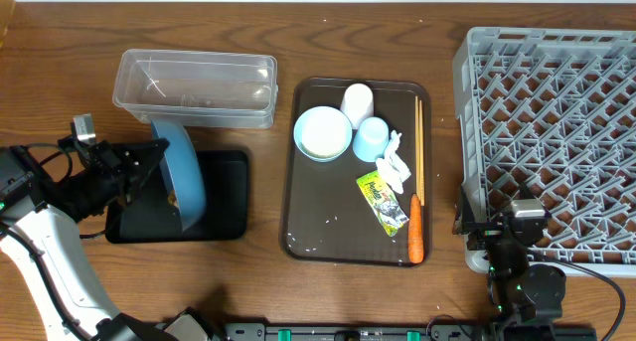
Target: Sort waste into correct bins and load items into the dishwasher rack
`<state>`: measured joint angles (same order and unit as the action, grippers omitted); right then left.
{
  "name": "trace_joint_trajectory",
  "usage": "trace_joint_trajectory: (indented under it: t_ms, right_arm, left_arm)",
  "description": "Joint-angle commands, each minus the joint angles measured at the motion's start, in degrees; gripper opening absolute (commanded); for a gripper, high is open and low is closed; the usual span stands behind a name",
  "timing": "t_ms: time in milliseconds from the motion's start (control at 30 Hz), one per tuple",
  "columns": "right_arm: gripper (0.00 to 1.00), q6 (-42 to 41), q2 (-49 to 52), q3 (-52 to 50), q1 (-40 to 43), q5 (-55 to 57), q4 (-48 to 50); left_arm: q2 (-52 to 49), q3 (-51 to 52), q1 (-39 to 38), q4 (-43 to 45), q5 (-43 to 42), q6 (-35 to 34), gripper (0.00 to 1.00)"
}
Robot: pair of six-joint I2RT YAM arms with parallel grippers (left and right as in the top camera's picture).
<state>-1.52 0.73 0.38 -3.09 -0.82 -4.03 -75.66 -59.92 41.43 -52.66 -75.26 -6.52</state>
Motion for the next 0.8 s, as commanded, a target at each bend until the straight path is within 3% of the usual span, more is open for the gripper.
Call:
trace_joint_trajectory:
  t_ms: [0, 233, 767]
  right_arm:
    - [0.99, -0.8, -0.1, -0.1, -0.5, 0.0, -0.2]
    - [0.99, -0.8, -0.1, -0.1, -0.5, 0.0, -0.2]
    - [0.99, -0.8, -0.1, -0.1, -0.5, 0.0, -0.2]
  left_arm:
    - [-0.7, 0.2, 0.3, -0.8, -1.1, 1.6, 0.06]
    - [-0.7, 0.2, 0.3, -4.2, 8.5, 1.6, 0.06]
    - [-0.7, 0.2, 0.3, -5.6, 13.4, 3.7, 0.06]
